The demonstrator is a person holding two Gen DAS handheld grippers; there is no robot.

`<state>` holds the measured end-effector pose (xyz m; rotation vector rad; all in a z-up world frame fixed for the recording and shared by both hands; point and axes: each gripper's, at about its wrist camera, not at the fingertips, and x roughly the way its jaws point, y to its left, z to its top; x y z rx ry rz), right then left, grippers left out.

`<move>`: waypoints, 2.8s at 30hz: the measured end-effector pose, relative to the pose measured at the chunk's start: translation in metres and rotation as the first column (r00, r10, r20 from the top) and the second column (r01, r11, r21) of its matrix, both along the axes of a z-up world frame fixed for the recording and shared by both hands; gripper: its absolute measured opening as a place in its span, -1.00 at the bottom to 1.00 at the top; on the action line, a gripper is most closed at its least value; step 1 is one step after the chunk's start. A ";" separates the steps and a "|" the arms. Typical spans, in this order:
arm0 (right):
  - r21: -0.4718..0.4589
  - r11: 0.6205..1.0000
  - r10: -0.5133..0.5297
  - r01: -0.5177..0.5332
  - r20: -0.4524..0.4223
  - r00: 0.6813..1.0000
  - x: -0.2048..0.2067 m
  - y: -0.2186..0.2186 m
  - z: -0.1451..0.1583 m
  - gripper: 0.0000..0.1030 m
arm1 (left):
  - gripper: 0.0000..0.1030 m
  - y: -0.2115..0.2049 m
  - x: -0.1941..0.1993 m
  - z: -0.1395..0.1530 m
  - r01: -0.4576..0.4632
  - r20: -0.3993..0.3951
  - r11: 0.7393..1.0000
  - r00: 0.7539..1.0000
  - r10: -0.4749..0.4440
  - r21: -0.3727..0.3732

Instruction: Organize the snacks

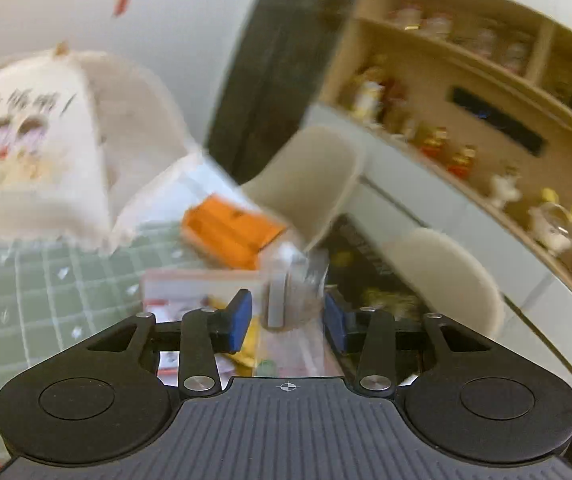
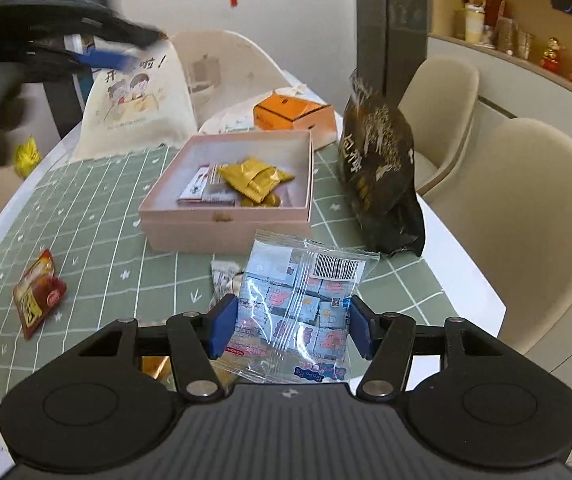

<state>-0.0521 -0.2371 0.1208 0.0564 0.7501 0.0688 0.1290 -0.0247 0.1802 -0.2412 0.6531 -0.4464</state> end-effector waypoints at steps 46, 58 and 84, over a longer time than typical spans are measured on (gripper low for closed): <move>0.000 0.984 0.177 -0.179 -0.127 0.976 0.025 0.037 -0.048 0.43 | -0.14 0.103 -0.153 -0.130 -0.226 -0.266 0.962 0.928 0.261 0.155; 0.036 0.722 0.692 -0.691 -0.016 0.722 0.066 0.231 -0.044 0.43 | -0.14 0.229 -0.196 -0.121 -0.601 -0.240 0.775 0.737 0.632 0.195; -0.110 0.904 0.404 -0.413 -0.097 0.910 0.050 0.115 -0.035 0.11 | -0.15 0.094 -0.161 -0.130 -0.073 -0.294 0.990 0.950 0.106 0.120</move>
